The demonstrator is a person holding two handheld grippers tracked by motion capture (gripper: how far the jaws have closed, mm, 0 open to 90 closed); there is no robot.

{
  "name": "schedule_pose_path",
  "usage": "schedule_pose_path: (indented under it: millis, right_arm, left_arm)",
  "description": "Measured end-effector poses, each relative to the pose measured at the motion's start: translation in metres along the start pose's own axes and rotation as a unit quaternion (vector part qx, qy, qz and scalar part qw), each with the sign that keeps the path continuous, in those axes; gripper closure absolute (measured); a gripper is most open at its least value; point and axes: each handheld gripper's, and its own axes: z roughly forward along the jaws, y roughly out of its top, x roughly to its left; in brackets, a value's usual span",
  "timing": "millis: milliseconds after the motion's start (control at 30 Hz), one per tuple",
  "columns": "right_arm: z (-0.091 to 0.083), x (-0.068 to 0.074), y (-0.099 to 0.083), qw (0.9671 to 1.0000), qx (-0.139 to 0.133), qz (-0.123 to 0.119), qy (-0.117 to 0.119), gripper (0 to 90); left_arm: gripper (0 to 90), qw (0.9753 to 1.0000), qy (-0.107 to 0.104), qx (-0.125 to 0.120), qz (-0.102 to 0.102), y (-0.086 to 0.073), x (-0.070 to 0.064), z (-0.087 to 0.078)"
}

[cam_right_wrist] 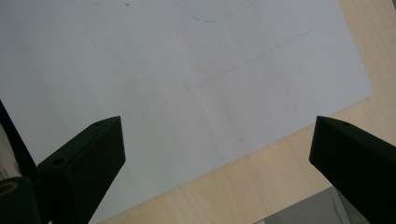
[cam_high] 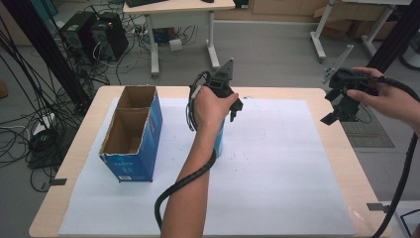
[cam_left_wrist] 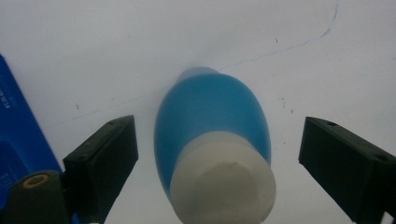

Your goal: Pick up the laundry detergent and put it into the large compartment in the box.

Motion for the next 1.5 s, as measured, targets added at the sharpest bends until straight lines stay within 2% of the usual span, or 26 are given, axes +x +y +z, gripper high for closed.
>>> schedule_pose_path:
  millis: [67,233,367,533,667,1000,1067,1167,1200,1300,1367,1400,1433,1467,1500]
  right_arm:
    - [0.0,0.0,0.0,1.0,0.0,0.0,0.0,3.4]
    - [0.001,-0.001,0.0,1.0,0.0,-0.001,0.0,3.4]
    - [0.001,-0.001,0.0,1.0,0.001,0.0,0.002,3.4]
    - [0.002,-0.002,0.0,1.0,0.001,0.001,0.002,3.4]
    - [0.002,-0.001,-0.001,1.0,-0.001,0.0,0.001,3.4]
    - [0.0,0.001,-0.004,1.0,-0.003,0.002,-0.001,3.4]
    - [-0.001,0.002,-0.005,1.0,-0.004,0.002,-0.002,3.4]
    - [-0.003,0.004,-0.006,1.0,-0.005,0.003,-0.002,3.4]
    - [-0.004,0.005,-0.006,1.0,-0.005,0.001,-0.003,3.4]
    - [-0.006,0.007,-0.007,1.0,-0.007,0.0,-0.005,3.4]
    - [-0.007,0.008,-0.008,0.9999,-0.009,0.001,-0.006,3.4]
    - [-0.007,0.008,-0.008,0.9999,-0.009,0.001,-0.006,3.4]
    - [-0.009,0.009,-0.008,0.9999,-0.009,0.001,-0.006,3.4]
    - [-0.009,0.01,-0.008,0.9999,-0.009,0.001,-0.006,3.4]
    - [-0.009,0.01,-0.008,0.9999,-0.009,0.002,-0.006,3.4]
  left_arm:
    - [15.0,1.0,0.0,0.001,-0.001,0.0,0.0,0.001]
    - [25.1,0.9999,0.011,0.0,0.0,-0.001,-0.002,0.004]
    - [36.1,0.9999,0.016,-0.004,0.001,-0.003,-0.005,0.005]
    - [36.8,0.9998,0.02,-0.004,0.004,-0.003,-0.008,0.006]
    - [37.0,0.9998,0.017,-0.008,0.01,-0.005,-0.005,0.005]
    - [37.6,0.9998,0.005,-0.016,0.006,-0.012,0.0,0.003]
    - [37.6,0.9997,0.005,-0.021,0.008,-0.015,-0.001,-0.002]
    - [37.6,0.9994,0.009,-0.033,0.011,-0.022,-0.005,-0.022]
    - [37.6,0.9994,0.009,-0.033,0.011,-0.022,-0.005,-0.022]
    - [37.6,0.9991,0.01,-0.039,0.015,-0.026,-0.006,-0.042]
    - [37.6,0.9987,0.01,-0.047,0.014,-0.034,-0.006,-0.067]
    - [37.6,0.9987,0.01,-0.047,0.014,-0.034,-0.006,-0.067]
    - [37.6,0.9986,0.01,-0.049,0.016,-0.036,-0.005,-0.073]
    - [37.6,0.9982,0.011,-0.057,0.014,-0.043,-0.004,-0.088]
    - [37.6,0.9982,0.011,-0.057,0.014,-0.043,-0.004,-0.088]
